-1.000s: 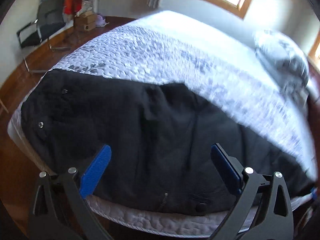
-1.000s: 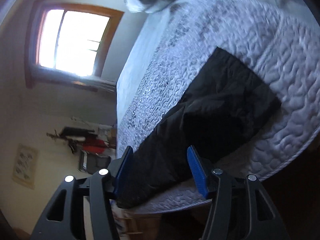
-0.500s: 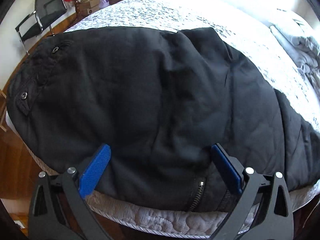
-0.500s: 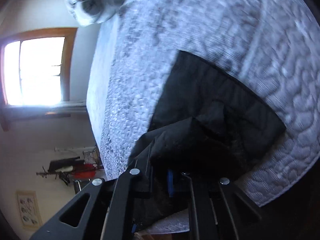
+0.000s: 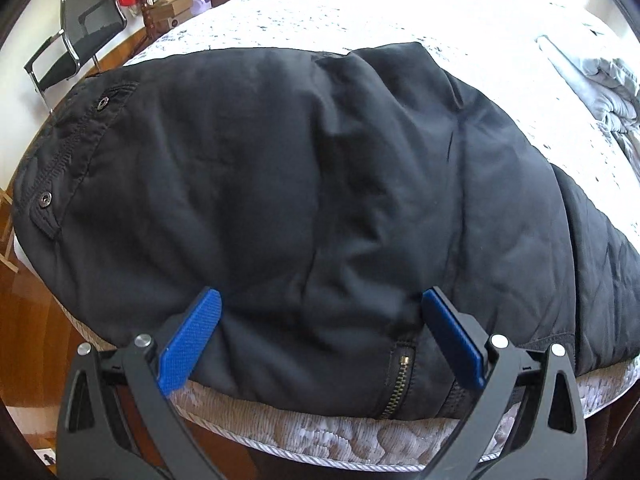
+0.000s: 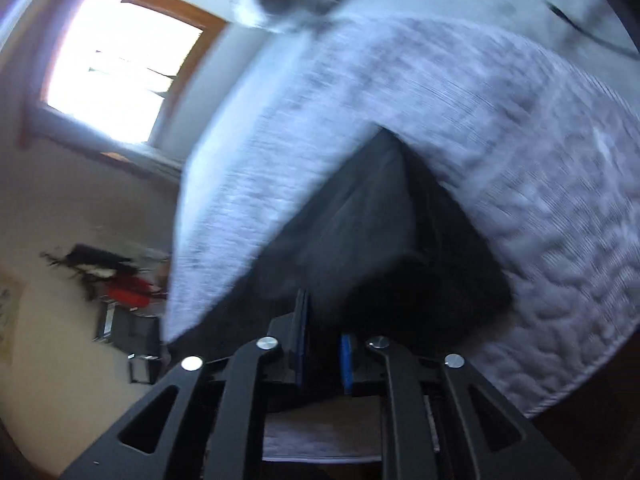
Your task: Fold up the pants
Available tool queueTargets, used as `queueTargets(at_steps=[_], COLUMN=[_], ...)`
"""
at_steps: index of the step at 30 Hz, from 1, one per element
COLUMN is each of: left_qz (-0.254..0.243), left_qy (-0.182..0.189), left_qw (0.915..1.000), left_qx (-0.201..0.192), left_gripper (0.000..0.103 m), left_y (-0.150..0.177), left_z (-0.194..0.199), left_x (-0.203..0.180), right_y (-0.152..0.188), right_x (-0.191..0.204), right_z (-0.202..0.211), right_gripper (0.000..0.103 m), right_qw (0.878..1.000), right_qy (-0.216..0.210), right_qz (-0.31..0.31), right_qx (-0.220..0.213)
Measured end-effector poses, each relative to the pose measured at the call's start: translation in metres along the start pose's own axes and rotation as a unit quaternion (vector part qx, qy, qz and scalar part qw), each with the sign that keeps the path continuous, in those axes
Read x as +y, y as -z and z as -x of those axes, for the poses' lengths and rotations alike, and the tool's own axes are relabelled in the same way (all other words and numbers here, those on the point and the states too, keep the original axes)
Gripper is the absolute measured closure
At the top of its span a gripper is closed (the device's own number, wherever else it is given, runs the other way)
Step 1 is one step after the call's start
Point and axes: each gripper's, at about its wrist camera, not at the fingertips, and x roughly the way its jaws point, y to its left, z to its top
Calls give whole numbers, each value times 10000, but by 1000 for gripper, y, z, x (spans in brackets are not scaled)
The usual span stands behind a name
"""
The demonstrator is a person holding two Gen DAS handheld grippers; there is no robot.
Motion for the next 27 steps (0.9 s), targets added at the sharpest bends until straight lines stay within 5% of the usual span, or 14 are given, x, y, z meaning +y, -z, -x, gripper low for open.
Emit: queueTargets(at_steps=[5, 11, 17, 25, 27], left_qz=[387, 863, 1380, 2010, 2047], left_qy=[210, 118, -413, -641, -564], left_qw=[9990, 9941, 9870, 9771, 9770], left_qx=[-90, -641, -717, -270, -211], left_gripper=[3, 3, 3, 3, 3], left_y=[-9, -9, -1, 0, -5], left_z=[13, 44, 54, 24, 12], left_x=[13, 41, 98, 161, 165], right_y=[11, 26, 28, 25, 18], right_x=[-20, -30, -41, -49, -47], right_z=[15, 32, 2, -25, -29], right_gripper=[49, 35, 34, 32, 43], right_qw=[9997, 9981, 9941, 9890, 9888], right_qy=[130, -359, -576, -697, -756], right_qz=[-139, -480, -911, -1305, -1286], right_qx=[-137, -108, 102, 54, 38])
